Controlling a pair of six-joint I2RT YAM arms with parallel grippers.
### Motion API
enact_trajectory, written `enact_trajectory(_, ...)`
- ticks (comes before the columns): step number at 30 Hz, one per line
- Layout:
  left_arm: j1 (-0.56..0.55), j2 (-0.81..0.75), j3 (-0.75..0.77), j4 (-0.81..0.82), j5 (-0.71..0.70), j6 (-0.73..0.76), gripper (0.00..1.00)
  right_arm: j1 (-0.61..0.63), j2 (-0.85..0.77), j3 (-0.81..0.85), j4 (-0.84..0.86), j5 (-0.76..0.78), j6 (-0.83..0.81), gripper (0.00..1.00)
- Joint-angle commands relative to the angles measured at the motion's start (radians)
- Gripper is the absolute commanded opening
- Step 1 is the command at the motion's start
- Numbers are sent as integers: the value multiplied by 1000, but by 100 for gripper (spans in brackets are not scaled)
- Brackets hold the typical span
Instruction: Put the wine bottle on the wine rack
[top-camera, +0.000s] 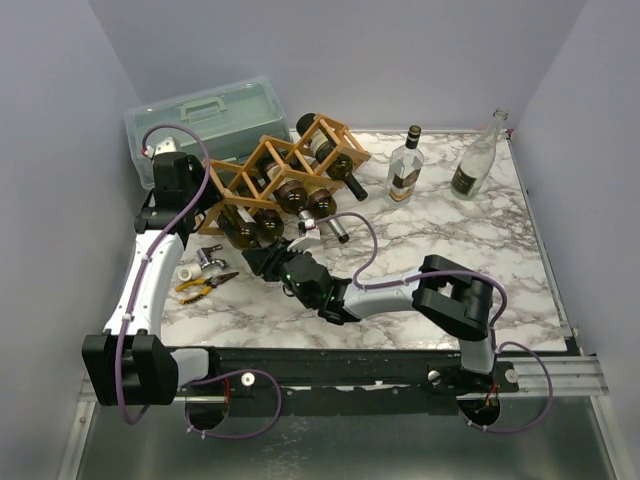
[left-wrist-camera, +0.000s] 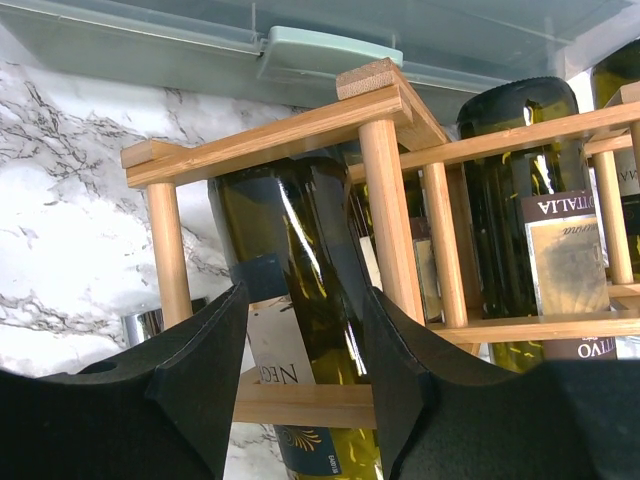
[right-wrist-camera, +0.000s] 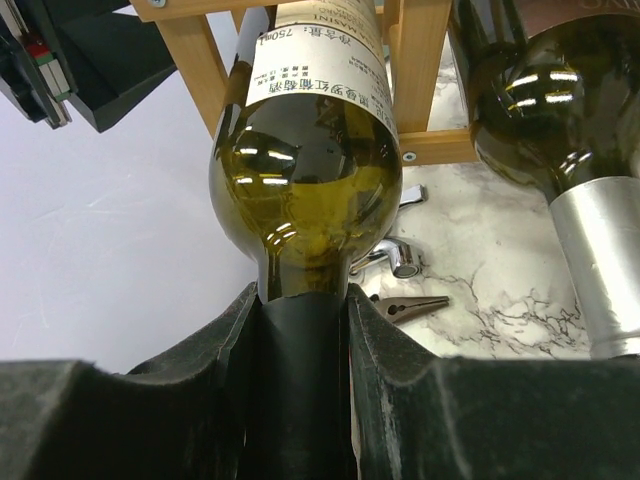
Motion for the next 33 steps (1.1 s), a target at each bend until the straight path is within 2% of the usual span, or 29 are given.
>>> enact_trajectory(1,-29,-10,-20,-18,108,-8,52,53,25,37,91,-17,12,1)
enact_trajectory(8,-30,-5,-17,-17,108,-7,52,93,87,52,137,-46,35,0)
enact_trajectory(13,-30,-8,-16,-19,108,-2,52,87,95,68,143,-12,-23,1)
enact_trajectory(17,-30,-18,-22,-24,98,10,52,79,81,82,134,-47,-58,1)
enact_trajectory(20,-30,-26,-26,-24,88,15,52,65,66,93,111,-59,-92,1)
enact_trajectory(28,-30,-32,-19,-30,73,33,52,-5,38,124,79,-126,-42,1)
enact_trajectory(33,-30,-39,-17,-33,72,35,53,-19,70,162,80,-125,-59,1)
